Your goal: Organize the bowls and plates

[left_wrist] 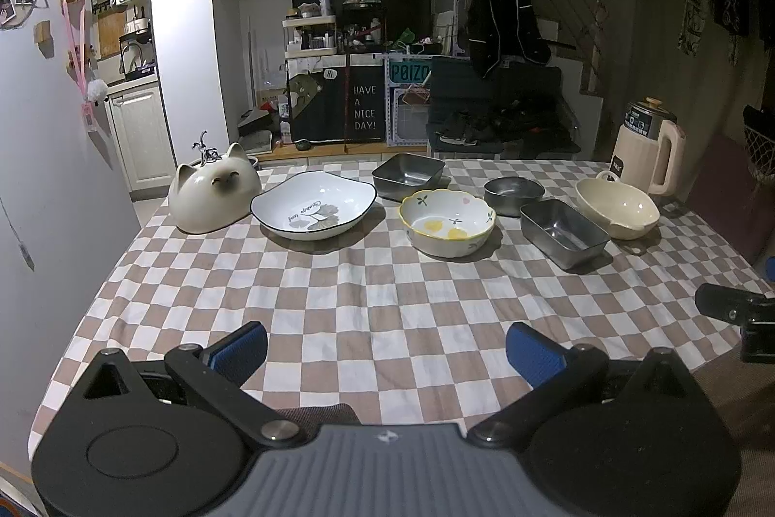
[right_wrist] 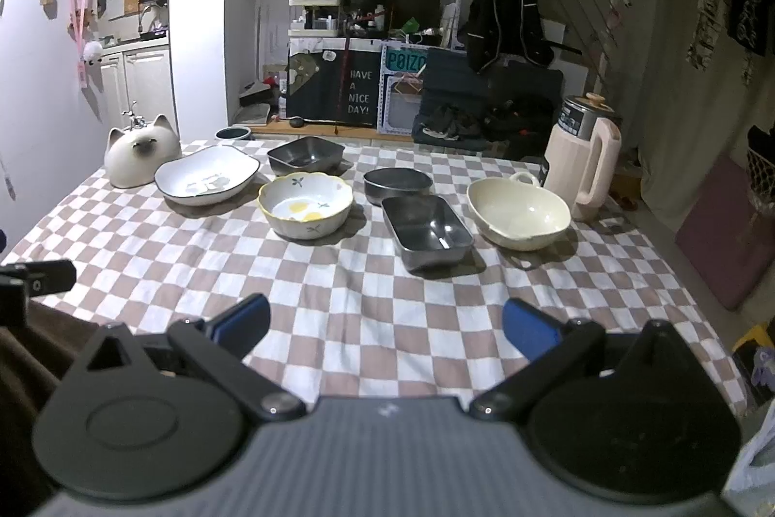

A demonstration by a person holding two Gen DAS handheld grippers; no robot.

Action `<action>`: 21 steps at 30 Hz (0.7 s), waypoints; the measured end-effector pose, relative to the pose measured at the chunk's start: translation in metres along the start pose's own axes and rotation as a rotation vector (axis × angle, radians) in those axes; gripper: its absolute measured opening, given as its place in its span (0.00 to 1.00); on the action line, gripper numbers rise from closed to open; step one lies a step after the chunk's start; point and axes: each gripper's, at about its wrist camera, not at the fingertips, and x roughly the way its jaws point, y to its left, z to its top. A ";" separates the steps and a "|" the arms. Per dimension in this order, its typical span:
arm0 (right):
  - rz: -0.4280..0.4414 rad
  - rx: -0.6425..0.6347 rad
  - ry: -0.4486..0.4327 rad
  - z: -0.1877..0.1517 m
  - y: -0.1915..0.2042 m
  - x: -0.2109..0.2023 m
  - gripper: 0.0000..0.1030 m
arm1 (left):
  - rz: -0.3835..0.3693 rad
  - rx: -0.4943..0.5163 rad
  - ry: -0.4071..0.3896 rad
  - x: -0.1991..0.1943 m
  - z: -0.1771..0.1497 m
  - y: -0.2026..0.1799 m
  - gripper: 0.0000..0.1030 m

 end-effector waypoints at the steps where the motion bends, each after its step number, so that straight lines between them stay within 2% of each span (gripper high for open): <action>1: 0.000 0.000 0.001 0.000 0.000 0.000 1.00 | -0.001 -0.001 0.000 0.000 0.000 0.000 1.00; 21: -0.002 -0.003 0.004 0.001 0.000 0.001 1.00 | -0.004 -0.006 0.002 0.000 0.000 0.000 1.00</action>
